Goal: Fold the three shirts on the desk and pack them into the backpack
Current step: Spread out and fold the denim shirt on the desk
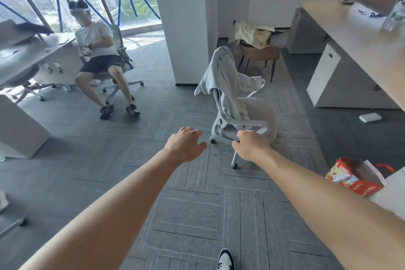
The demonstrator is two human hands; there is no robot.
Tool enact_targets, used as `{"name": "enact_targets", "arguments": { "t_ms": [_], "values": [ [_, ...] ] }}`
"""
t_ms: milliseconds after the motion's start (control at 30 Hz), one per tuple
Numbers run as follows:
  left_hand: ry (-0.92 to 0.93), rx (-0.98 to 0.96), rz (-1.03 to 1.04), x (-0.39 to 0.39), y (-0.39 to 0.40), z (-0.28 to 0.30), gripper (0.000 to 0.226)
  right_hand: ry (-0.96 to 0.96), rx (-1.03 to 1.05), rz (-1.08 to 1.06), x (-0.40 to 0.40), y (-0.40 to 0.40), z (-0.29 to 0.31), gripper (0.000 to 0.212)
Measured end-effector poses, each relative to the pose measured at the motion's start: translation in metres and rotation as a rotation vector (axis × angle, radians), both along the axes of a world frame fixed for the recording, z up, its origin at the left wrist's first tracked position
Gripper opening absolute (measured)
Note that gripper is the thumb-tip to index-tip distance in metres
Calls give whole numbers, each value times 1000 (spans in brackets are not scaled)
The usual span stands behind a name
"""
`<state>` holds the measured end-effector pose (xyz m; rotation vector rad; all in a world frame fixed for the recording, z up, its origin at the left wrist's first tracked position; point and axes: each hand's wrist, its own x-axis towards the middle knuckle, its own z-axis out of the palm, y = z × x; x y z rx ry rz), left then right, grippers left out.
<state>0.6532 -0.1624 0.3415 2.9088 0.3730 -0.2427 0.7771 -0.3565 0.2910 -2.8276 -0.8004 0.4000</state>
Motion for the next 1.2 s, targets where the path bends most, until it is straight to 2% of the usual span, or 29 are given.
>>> {"name": "enact_targets", "arguments": {
  "t_ms": [100, 333, 467, 633, 867, 1100, 1200],
  "values": [
    [17, -11, 17, 53, 45, -1, 49, 8, -12, 3, 59, 44, -4, 39],
    [-16, -81, 52, 171, 149, -16, 50, -21, 13, 19, 177, 152, -21, 39],
    [-19, -129, 25, 245, 216, -38, 50, -23, 37, -16, 242, 224, -35, 30],
    [-26, -187, -84, 345, 312, -58, 47, -35, 46, -132, 316, 314, -47, 35],
    [48, -185, -301, 492, 419, -51, 43, -9, 46, -374, 397, 397, -59, 40],
    [75, -185, -547, 646, 461, -68, 47, -61, 81, -569, 484, 444, -96, 48],
    [91, -167, -638, 710, 466, -82, 49, -118, 134, -645, 517, 461, -113, 45]
  ]
}}
